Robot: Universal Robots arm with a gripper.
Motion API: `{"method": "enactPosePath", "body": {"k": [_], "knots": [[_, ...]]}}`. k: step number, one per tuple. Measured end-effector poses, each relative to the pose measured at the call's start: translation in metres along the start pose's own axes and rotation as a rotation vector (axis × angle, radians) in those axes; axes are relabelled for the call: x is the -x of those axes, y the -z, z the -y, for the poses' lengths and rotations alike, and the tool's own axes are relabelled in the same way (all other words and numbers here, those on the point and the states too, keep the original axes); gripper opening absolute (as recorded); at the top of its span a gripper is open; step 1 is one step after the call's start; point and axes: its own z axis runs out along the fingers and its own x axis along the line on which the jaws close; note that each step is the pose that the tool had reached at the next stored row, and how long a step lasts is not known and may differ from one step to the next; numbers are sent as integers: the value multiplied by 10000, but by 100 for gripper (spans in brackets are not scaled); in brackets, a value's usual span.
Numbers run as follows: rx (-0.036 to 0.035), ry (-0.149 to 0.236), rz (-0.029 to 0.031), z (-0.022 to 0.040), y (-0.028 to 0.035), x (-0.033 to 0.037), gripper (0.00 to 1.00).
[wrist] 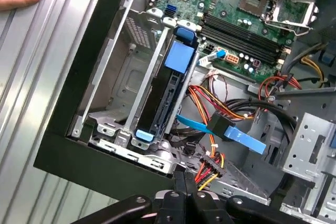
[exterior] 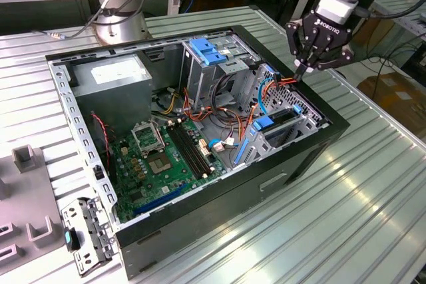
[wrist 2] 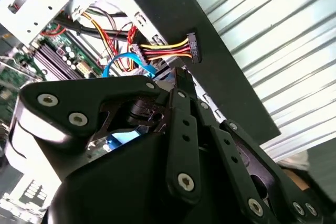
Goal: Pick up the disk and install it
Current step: 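Insert the first disk wire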
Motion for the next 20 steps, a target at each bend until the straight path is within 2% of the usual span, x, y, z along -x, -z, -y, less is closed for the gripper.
{"method": "enactPosePath", "body": {"k": [7, 9, 13, 15, 17, 18, 20], "knots": [[22, 1367, -36, 7, -2, -2, 11], [23, 1555, -36, 18, -6, -6, 11], [24, 1630, -39, 150, -9, 1, 11], [27, 1757, -42, 169, -9, 11, 11], [31, 2079, -49, 171, -11, 11, 11], [36, 2419, -57, 172, -14, 11, 13], [47, 3080, -74, 173, -20, 11, 25]]}}
